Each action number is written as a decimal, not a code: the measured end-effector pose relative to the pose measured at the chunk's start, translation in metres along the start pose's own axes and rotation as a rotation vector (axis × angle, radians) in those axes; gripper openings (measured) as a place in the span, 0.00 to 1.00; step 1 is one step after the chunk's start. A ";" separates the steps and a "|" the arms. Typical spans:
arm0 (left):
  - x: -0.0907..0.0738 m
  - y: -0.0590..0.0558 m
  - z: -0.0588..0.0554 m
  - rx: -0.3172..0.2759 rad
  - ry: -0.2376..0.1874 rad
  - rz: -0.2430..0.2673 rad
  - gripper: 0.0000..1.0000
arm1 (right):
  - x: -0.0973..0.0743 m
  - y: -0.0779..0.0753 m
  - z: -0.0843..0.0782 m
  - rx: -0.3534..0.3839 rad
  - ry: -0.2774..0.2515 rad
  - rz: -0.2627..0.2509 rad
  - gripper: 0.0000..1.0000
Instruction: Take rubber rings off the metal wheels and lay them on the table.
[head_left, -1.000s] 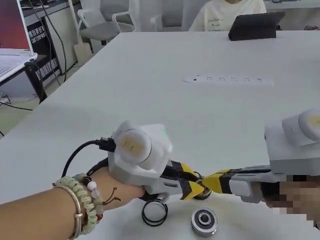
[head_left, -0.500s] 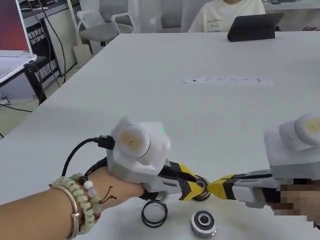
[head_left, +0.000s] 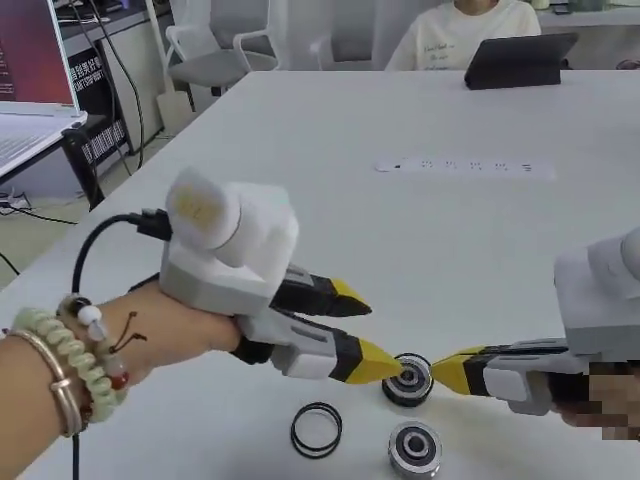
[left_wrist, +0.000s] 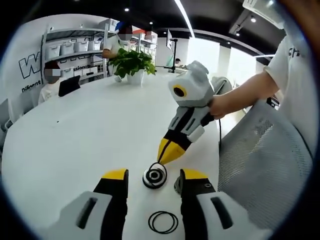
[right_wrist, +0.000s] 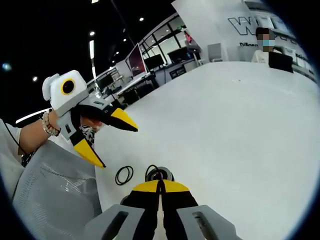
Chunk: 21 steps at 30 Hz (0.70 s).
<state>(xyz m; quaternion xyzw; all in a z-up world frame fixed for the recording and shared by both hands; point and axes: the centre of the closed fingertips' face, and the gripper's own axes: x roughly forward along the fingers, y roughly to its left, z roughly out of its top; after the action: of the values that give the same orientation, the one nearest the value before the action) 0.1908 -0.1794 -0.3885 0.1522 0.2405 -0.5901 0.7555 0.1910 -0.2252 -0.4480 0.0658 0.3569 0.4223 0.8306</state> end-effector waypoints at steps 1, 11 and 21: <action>-0.004 -0.001 0.002 0.009 0.001 0.001 0.39 | -0.001 0.000 0.001 -0.001 -0.001 0.000 0.00; -0.064 0.000 0.016 0.079 -0.045 0.099 0.54 | -0.010 0.010 0.013 -0.007 -0.028 0.011 0.00; -0.117 -0.008 -0.007 0.051 -0.052 0.193 0.63 | -0.015 0.036 0.032 -0.040 -0.051 0.048 0.00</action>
<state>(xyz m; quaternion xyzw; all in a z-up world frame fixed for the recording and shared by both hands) 0.1598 -0.0824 -0.3306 0.1785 0.1897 -0.5244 0.8107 0.1826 -0.2076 -0.4014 0.0684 0.3255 0.4476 0.8301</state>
